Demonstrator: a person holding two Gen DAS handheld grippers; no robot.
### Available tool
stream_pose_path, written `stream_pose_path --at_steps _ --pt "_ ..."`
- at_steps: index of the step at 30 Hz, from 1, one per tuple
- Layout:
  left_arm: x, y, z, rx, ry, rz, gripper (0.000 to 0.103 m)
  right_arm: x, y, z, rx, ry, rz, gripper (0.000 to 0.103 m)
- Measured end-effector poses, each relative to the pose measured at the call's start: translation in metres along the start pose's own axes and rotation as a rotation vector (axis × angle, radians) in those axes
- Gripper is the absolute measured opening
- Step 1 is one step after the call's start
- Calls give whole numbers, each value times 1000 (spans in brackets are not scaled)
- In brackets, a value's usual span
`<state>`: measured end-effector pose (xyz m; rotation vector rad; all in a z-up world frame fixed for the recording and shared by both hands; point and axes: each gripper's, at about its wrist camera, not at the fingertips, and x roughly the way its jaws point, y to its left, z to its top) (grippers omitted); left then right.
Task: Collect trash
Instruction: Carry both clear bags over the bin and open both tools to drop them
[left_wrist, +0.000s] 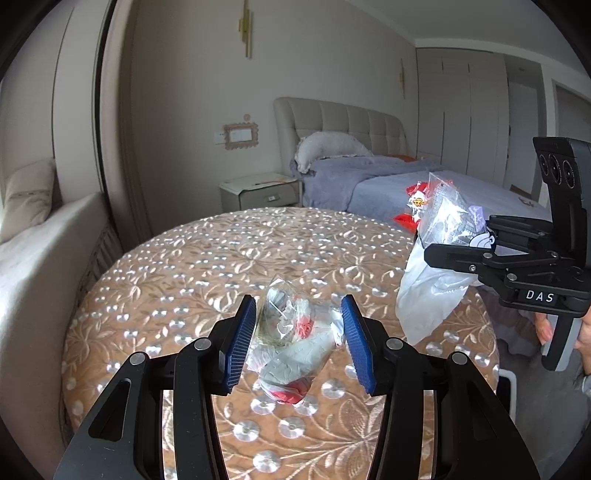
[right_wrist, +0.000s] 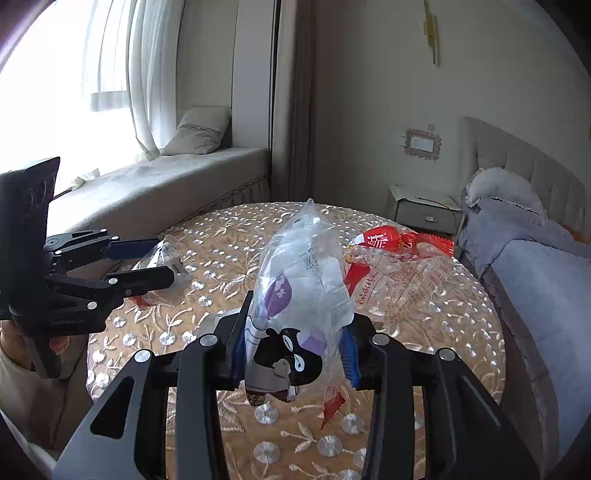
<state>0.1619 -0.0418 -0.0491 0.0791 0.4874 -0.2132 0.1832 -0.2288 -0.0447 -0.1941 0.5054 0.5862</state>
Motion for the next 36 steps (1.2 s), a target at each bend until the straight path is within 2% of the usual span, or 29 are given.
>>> stream_pose_path --at_steps 9,18,27,36 --pt "9 -76 -6 80 -6 -133 47 -67 -24 -56 96 -1 -131 41" --pt "28 -159 -21 156 44 -325 47 -131 -67 -108 231 -28 -281 42" --pt "58 -238 -38 240 140 -479 47 -173 -100 -157 323 -41 -407 42" --pt "90 -312 -71 349 271 -580 47 -186 -134 -202 425 -18 -457 42"
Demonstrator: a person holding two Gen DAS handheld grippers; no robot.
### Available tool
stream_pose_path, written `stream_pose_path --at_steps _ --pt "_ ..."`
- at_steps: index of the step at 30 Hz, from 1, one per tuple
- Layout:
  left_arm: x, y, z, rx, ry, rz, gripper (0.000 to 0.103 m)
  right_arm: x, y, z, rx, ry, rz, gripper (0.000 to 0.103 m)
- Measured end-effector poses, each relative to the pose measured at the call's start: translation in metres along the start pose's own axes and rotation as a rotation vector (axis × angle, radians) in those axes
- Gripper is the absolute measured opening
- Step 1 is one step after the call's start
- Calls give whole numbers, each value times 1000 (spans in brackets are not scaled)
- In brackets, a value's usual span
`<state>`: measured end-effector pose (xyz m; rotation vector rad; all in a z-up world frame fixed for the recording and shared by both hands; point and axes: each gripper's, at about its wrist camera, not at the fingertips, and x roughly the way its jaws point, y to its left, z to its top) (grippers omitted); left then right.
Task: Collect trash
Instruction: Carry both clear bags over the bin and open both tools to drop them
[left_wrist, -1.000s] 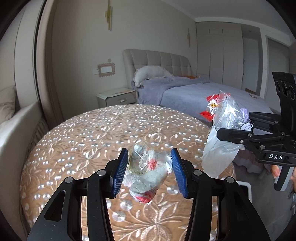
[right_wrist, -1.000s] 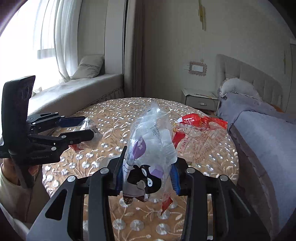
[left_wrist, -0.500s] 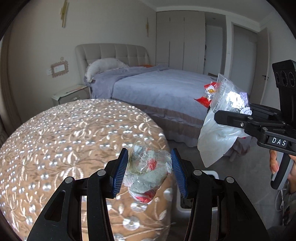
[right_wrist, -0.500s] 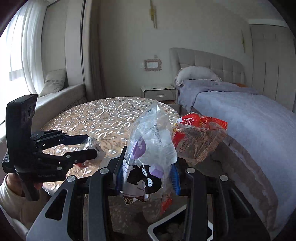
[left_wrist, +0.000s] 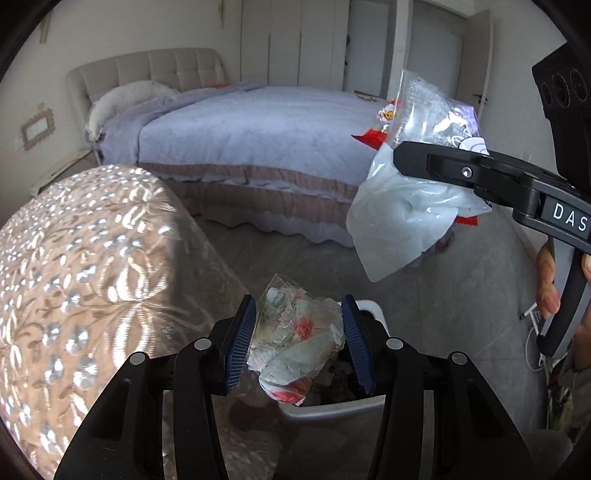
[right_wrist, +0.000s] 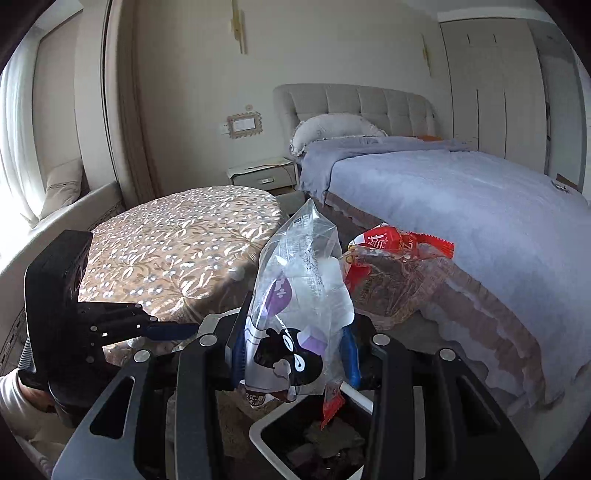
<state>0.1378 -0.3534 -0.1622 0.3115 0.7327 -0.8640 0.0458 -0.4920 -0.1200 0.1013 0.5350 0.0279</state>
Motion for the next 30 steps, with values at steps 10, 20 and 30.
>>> stream_pose_path --at_steps 10,20,30 --pt "64 -39 -11 65 134 -92 47 24 -41 -26 107 65 -17 42" --pt "95 -43 -18 94 189 -32 97 54 -54 -45 147 142 11 42" --pt "73 -33 -17 110 150 14 98 86 -54 -73 186 252 48 43"
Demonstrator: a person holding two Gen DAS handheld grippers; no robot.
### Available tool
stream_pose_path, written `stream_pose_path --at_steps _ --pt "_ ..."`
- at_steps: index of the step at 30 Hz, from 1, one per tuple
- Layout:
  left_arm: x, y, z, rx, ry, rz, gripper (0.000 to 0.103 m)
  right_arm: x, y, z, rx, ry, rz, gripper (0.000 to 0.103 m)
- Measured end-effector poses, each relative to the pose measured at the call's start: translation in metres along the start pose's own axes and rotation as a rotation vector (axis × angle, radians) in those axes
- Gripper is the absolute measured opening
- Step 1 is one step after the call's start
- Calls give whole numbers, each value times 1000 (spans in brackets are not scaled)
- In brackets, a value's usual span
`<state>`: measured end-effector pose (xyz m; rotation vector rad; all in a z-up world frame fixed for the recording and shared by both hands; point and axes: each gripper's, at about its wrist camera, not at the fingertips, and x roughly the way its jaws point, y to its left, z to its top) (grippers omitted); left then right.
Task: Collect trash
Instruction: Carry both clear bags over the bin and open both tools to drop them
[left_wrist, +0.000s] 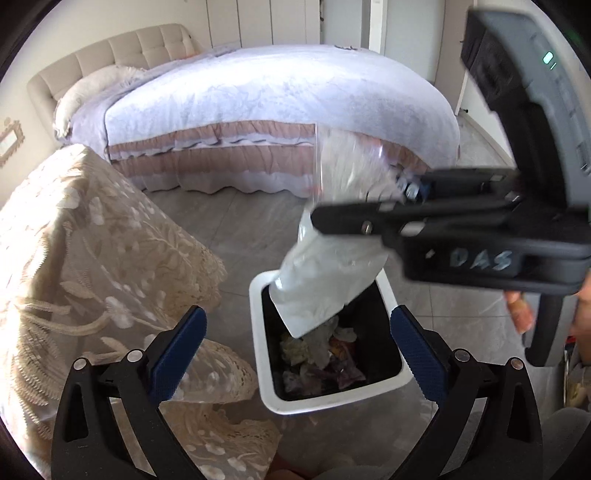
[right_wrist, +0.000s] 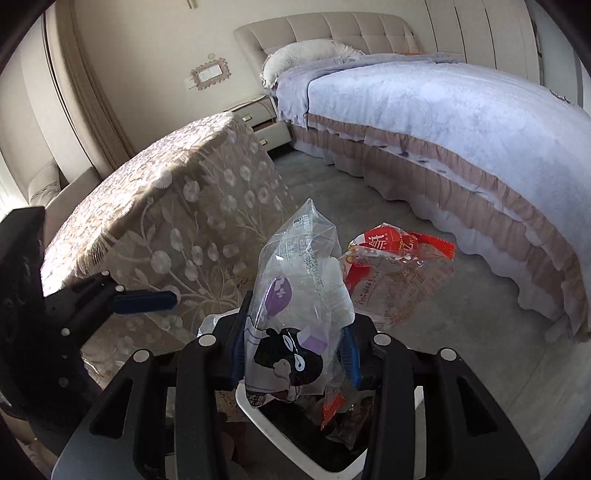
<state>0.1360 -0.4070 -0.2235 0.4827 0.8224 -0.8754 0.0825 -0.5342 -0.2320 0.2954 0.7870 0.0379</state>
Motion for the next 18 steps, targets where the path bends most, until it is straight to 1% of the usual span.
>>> stream_pose_path --at_steps 5,6,7,8,9,10,12,14,16,18 --pt "-8 3 -4 -3 -5 14 98 21 -2 -12 17 71 6 43" --pt "-9 4 -5 -2 -5 19 98 26 -2 -14 20 92 11 47" --pt "-8 3 -4 9 2 29 98 29 -2 -16 33 107 26 54" --pt "-9 2 -5 21 1 42 98 32 -3 -17 42 124 33 64" --pt "-10 0 -7 32 -1 49 98 34 -4 -17 49 137 28 93" --pt "-11 -1 -8 43 -2 47 98 37 -4 -18 56 150 10 99" --pt "-16 -2 -10 51 -10 45 98 40 -6 -20 74 159 1 99" --pt "-19 -2 -10 50 -17 37 98 40 -11 -21 118 168 16 99" --pt "-20 2 -8 44 -24 36 98 36 -16 -20 163 160 29 99" --pt "-23 4 -8 33 -30 32 98 31 -17 -18 172 144 25 99"
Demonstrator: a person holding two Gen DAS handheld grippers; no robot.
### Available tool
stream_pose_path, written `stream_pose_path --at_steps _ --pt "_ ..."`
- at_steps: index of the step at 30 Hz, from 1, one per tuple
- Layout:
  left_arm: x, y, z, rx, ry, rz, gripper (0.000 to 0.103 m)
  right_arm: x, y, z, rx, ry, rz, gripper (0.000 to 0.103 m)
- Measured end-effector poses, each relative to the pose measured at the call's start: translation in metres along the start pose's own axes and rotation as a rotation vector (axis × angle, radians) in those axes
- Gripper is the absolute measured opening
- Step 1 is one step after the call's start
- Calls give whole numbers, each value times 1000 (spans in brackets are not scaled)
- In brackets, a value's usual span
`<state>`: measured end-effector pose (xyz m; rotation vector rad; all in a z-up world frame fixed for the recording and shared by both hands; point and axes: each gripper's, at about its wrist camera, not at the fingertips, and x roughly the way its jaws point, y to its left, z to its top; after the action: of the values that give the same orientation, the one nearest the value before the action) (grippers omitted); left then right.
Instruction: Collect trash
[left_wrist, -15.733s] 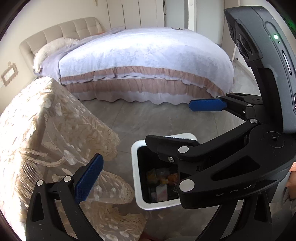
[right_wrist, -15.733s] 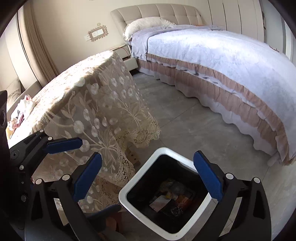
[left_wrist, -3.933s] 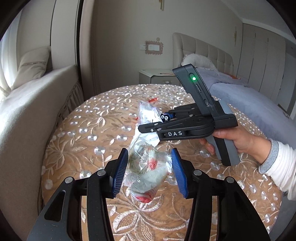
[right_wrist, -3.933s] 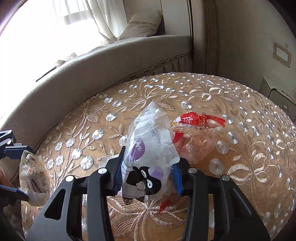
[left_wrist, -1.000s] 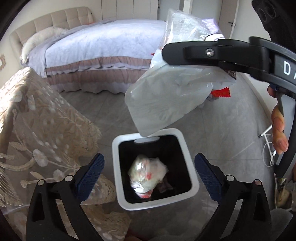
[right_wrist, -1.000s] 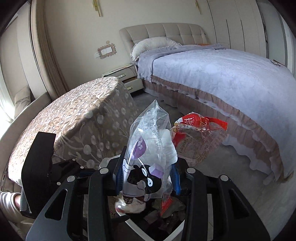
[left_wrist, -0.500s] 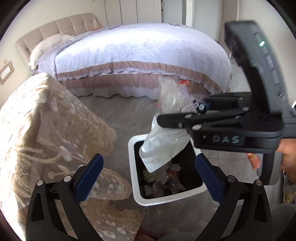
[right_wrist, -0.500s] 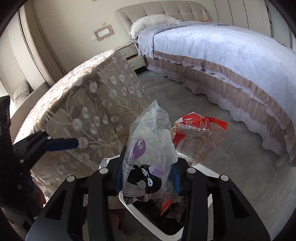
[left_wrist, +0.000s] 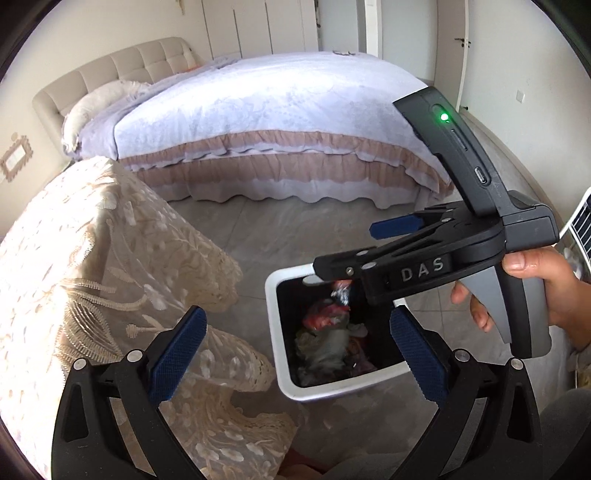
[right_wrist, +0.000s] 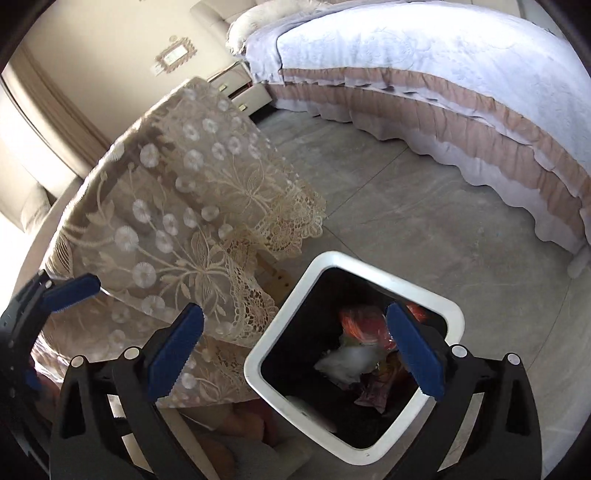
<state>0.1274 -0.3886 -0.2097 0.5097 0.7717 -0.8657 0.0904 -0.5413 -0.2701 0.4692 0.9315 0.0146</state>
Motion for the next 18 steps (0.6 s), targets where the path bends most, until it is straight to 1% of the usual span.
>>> stream_pose_path --at_steps 2,7,12,15,18 --pt "-5 3 0 -15 -9 -6 98 -5 3 1 -11 -18 -11 99" --pt "-19 7 -1 -35 -44 -6 98 -18 20 10 -59 -57 -4 99" --pt "-40 13 0 -57 -89 12 98 -42 52 20 -139 -139 -4 99" --pt "-55 19 0 -74 -119 39 98 -56 73 27 -192 -191 -13 99" --pt "-73 28 -2 -100 -153 76 98 -69 94 35 -233 -241 -4 99"
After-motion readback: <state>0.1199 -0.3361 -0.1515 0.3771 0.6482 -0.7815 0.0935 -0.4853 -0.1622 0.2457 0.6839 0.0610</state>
